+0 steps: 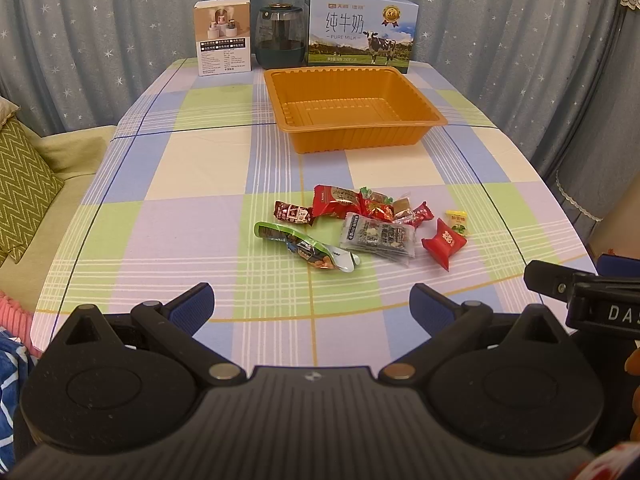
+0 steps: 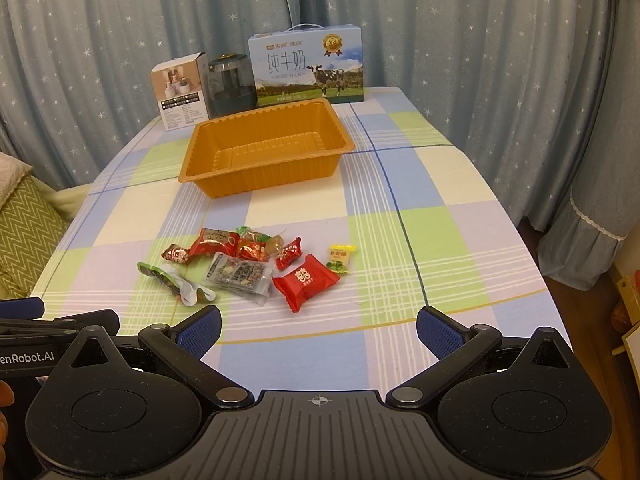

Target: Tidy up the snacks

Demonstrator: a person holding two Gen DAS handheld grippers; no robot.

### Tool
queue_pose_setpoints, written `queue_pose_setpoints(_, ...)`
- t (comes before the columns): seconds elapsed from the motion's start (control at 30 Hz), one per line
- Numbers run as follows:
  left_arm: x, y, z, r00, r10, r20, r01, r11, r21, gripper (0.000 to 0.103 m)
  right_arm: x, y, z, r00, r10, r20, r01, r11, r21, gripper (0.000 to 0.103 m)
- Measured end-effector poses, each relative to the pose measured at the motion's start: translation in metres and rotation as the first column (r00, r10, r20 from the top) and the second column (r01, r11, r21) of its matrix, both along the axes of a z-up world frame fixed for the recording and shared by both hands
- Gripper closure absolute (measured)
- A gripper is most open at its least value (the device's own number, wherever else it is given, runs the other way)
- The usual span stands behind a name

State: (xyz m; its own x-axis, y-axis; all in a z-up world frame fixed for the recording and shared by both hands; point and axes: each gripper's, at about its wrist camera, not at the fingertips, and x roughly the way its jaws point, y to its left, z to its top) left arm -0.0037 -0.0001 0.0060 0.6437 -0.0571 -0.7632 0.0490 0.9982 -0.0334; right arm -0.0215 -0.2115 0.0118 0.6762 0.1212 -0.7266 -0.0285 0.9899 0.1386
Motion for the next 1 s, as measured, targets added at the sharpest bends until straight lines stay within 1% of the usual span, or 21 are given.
queue_pose_setpoints(1.0, -0.0003, -0.0022, 0.0011, 1.000, -0.001, -0.001, 0.001, 1.000, -0.002, 0.000, 0.0006, -0.0010, -0.0024, 1.000, 0.000, 0.001, 0.000, 1.000, 0.001, 0.000)
